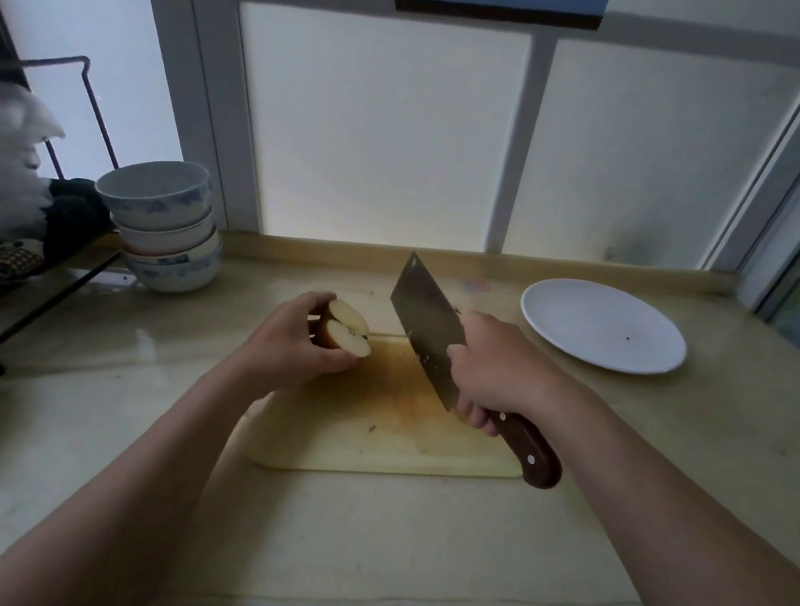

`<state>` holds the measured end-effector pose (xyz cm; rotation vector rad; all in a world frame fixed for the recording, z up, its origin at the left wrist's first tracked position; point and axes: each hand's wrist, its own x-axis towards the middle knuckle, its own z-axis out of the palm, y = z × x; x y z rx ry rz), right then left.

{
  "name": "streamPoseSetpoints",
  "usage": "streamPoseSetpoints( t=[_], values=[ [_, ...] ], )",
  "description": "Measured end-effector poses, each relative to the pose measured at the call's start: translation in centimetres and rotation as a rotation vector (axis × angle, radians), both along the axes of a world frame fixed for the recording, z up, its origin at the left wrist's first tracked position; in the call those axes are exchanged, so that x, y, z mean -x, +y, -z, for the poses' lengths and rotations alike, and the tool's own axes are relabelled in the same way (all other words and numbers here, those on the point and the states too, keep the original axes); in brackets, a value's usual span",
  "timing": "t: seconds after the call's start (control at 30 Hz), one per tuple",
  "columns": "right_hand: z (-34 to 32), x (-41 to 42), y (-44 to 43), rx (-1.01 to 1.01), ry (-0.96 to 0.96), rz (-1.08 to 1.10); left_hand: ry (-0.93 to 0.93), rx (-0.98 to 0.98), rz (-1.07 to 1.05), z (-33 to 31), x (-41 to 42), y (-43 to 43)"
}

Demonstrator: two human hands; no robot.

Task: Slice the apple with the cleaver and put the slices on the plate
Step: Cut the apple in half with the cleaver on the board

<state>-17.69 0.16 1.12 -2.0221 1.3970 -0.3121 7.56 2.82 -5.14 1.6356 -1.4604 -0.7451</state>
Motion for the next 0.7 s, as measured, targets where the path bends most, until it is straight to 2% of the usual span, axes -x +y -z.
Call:
streamPoseSetpoints(
  t=[0.1, 0.43, 0.53, 0.7],
  values=[
    [0.1, -0.4, 0.2, 0.005, -0.032, -0.019, 0.017, -0.077, 0.003, -0.5, -1.5, 0.0],
    [0.6, -1.6, 0.8, -0.021, -0.029, -0.034, -0.106, -0.163, -0.073, -0.2, -2.9, 0.8],
    [0.6, -1.5, 1.1, -0.020, -0.041, -0.030, -0.194, -0.150, -0.109, -0.1, -2.5, 1.0],
    [1.1, -1.2, 1.6, -0.042, -0.041, -0.025, -0.202, -0.045, -0.195, 0.6, -1.9, 1.2]
  ],
)
